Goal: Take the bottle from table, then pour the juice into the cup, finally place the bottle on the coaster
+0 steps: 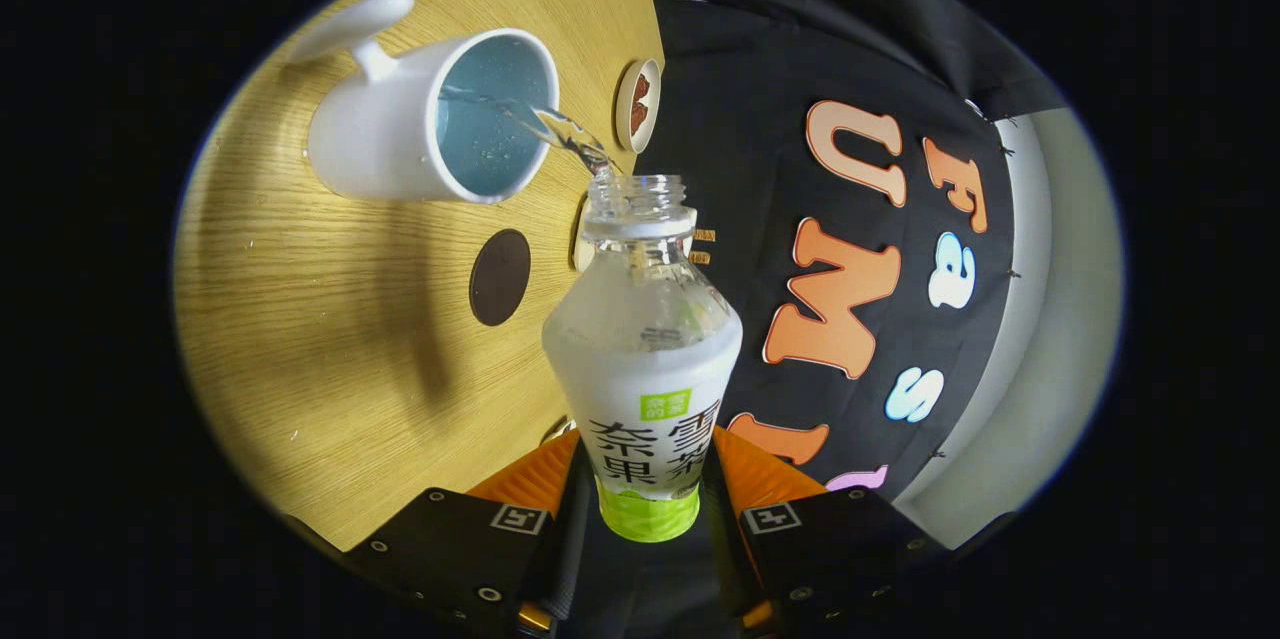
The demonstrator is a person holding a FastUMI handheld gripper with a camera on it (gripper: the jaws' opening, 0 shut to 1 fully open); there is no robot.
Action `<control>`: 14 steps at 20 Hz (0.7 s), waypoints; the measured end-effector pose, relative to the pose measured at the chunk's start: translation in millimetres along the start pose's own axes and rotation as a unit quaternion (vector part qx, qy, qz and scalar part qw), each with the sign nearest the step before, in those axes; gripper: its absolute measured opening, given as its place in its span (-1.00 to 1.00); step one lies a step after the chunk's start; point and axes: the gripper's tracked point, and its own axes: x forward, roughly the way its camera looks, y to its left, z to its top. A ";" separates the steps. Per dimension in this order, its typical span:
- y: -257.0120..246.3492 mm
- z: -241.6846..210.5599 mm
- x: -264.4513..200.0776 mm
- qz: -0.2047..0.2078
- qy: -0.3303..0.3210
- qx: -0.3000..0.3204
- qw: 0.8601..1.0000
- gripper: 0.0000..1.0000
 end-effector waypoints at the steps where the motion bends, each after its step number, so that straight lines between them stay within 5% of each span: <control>1: -2.1 0.1 -0.6 -0.001 0.000 -0.001 1.000 0.13; 14: -16.7 -3.4 0.8 -0.004 0.002 -0.028 1.000 0.13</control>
